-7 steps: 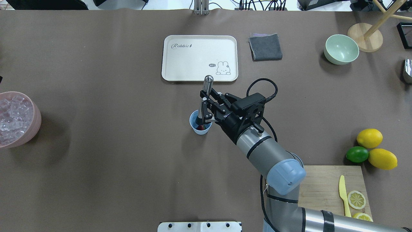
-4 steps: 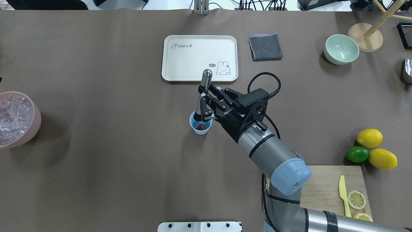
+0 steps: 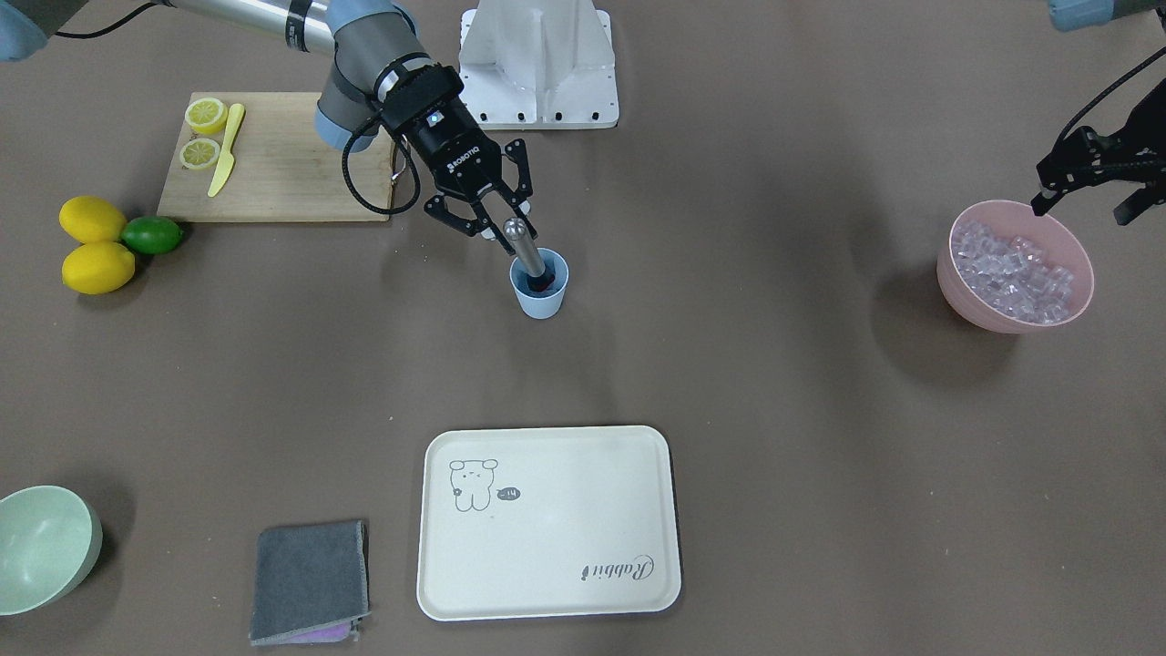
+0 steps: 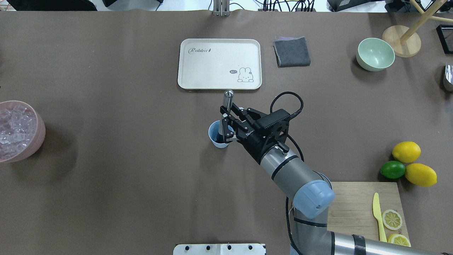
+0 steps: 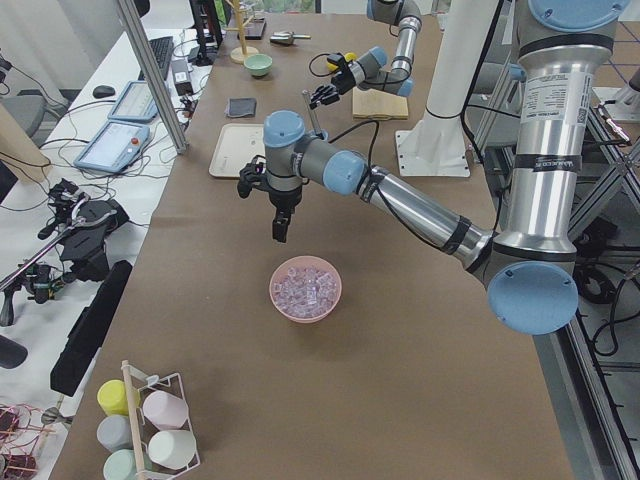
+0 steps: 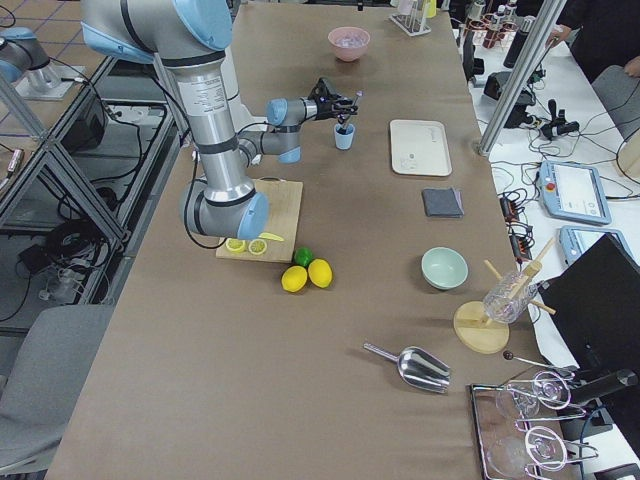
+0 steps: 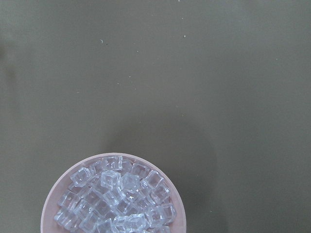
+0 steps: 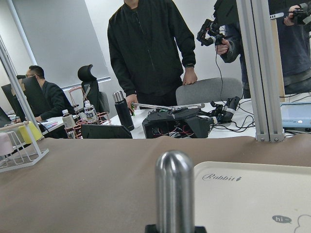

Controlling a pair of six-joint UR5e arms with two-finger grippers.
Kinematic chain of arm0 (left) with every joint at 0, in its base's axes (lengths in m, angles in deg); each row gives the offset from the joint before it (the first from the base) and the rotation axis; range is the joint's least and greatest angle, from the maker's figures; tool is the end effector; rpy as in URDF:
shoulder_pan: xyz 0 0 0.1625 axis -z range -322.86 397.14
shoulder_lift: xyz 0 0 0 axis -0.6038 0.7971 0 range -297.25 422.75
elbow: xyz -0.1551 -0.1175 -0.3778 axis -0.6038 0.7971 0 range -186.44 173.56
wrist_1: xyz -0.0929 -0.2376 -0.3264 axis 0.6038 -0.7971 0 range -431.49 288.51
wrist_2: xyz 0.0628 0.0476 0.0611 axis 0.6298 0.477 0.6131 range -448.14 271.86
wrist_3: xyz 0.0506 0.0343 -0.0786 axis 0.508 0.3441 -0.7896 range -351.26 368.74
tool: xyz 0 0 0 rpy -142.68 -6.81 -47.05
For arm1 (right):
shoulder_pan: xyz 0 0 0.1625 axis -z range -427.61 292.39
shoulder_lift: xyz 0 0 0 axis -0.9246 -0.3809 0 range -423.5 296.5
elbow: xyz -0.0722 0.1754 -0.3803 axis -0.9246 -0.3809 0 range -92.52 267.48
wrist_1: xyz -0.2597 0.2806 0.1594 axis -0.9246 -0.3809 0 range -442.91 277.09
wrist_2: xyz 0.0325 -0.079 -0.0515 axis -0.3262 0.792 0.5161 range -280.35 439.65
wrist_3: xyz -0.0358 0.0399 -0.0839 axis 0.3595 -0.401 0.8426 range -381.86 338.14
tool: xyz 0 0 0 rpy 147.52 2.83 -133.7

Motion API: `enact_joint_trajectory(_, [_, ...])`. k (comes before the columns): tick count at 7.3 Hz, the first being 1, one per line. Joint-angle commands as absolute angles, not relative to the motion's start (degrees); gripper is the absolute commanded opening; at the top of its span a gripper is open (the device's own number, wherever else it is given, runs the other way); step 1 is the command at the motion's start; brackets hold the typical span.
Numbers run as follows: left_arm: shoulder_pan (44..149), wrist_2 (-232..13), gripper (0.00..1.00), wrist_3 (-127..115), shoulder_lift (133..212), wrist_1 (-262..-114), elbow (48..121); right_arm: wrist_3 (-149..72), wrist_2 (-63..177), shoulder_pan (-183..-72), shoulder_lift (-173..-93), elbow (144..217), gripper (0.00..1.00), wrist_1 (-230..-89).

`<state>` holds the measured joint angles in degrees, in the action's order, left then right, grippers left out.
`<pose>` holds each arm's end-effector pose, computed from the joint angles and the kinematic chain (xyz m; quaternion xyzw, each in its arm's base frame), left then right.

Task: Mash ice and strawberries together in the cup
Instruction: 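Pump the muddler up and down in the blue cup with the right gripper, then lift the muddler out of the cup and carry it back toward the lemons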

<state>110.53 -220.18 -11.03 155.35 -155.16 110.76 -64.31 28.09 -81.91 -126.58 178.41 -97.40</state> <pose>0.0736 -0.4796 0.4203 0.0706 0.3929 0.0476 0.9156 -0.5254 -0.3353 0.2431 0.5558 -0.5307 0.0799 0.6349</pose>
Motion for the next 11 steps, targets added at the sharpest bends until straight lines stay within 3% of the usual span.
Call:
enact_joint_trajectory(1, [110.6,-220.1,0.98,-11.0,155.3,-155.2,111.2,-64.1,28.1,-81.7,-126.4,177.7,0.00,-96.7])
enact_joint_trajectory(3, [110.6,-220.1,0.98,-11.1,155.3,-155.2,111.2,-64.0,28.1,-81.8,-126.3,178.0,0.00,-96.8])
enact_joint_trajectory(6, [110.6,-220.1,0.98,-11.1,155.3,-155.2,111.1,-63.9,24.5,-85.5,-126.0,186.7,0.00,-103.1])
enact_joint_trajectory(8, [110.6,-220.1,0.98,-12.4,155.5,-155.3,111.2,-65.9,21.1,-88.7,-130.4,189.8,0.00,-104.5])
enact_joint_trajectory(11, [110.6,-219.7,0.98,-13.2,155.3,-155.3,111.9,-74.4,-4.3,-105.2,-138.4,193.9,0.00,-118.2])
